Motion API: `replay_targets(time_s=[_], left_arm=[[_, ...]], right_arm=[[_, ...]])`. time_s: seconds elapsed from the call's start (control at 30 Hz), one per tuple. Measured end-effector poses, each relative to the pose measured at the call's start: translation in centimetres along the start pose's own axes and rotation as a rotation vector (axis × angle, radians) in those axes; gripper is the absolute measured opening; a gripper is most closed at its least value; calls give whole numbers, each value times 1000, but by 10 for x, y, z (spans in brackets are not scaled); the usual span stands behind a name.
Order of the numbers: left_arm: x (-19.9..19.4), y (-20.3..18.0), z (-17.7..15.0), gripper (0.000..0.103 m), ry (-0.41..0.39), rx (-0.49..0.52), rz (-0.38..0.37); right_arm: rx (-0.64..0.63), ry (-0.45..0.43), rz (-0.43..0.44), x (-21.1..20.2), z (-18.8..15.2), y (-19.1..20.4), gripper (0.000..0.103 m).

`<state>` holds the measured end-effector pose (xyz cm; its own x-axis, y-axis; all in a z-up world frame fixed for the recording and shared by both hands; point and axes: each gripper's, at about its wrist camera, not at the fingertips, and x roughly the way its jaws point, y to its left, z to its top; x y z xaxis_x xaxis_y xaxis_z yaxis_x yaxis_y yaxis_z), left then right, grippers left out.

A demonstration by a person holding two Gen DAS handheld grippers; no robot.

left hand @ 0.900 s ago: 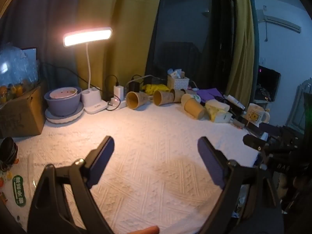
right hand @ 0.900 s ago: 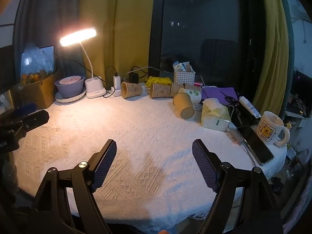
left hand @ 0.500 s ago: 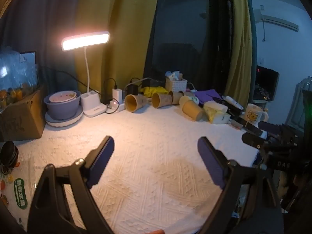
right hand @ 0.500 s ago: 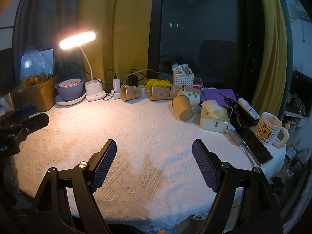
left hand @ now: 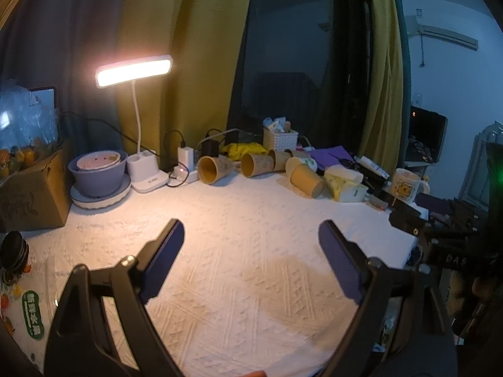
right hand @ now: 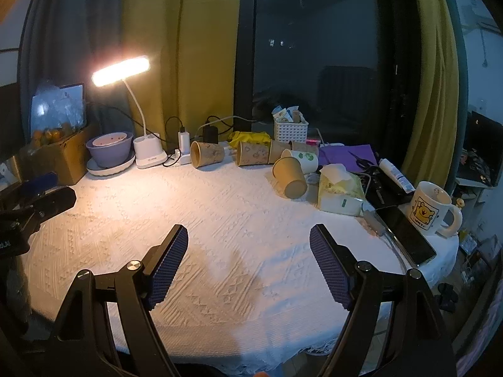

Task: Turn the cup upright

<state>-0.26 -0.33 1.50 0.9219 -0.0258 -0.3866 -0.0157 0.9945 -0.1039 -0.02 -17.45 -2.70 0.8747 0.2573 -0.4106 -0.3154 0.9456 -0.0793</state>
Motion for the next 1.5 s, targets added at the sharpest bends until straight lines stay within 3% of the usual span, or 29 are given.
replay_targets(time_s=[1.5], left_arm=[[-1,-6,5,88,-23,17,-19]], right_arm=[[14,-32,-18,-9,8,-10,82]])
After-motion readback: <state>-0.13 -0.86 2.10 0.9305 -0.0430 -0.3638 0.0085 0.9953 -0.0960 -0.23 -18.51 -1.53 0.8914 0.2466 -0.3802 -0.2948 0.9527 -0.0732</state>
